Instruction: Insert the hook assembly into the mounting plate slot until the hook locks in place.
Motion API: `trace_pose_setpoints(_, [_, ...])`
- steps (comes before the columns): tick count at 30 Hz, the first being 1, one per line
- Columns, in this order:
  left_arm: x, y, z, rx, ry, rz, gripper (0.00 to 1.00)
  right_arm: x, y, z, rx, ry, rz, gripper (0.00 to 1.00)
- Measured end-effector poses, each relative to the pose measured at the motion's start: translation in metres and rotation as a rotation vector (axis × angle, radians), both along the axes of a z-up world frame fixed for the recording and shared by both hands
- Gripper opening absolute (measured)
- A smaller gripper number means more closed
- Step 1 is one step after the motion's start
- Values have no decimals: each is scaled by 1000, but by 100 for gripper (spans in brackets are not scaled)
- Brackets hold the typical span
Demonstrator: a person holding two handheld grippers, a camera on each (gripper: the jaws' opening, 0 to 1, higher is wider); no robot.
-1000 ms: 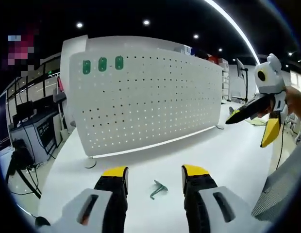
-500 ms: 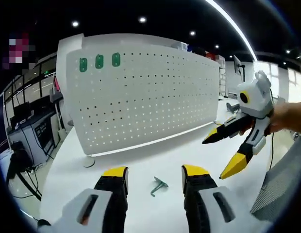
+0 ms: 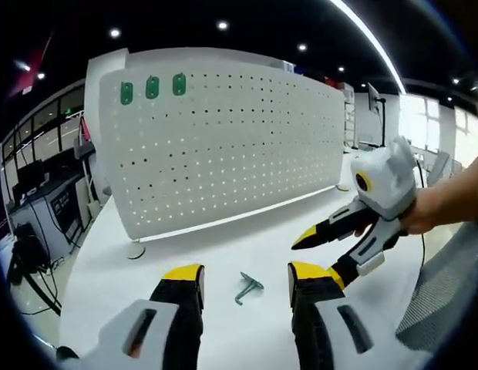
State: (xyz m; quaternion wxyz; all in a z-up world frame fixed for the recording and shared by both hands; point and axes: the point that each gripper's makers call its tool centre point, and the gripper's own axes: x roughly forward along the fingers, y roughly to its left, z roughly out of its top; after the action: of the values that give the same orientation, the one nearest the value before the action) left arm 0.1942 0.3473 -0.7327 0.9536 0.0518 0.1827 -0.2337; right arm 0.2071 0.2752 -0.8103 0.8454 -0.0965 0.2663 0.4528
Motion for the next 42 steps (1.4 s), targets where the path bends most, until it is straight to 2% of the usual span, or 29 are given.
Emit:
trace_pose_setpoints(3, [-1, -2, -2, 3, 8, -8, 45, 2, 3, -9, -23, 2, 1, 51])
trace_pose_setpoints(18, [-7, -10, -13, 11, 46, -39, 45, 12, 22, -24, -44, -37, -2, 34])
trace_pose_setpoints(29, [-9, -7, -20, 26, 78, -32, 45, 18, 33, -30, -39, -42, -8, 28])
trace_pose_setpoints(42, [-7, -5, -23, 27, 97, -23, 45, 24, 34, -38, -51, -43, -19, 20])
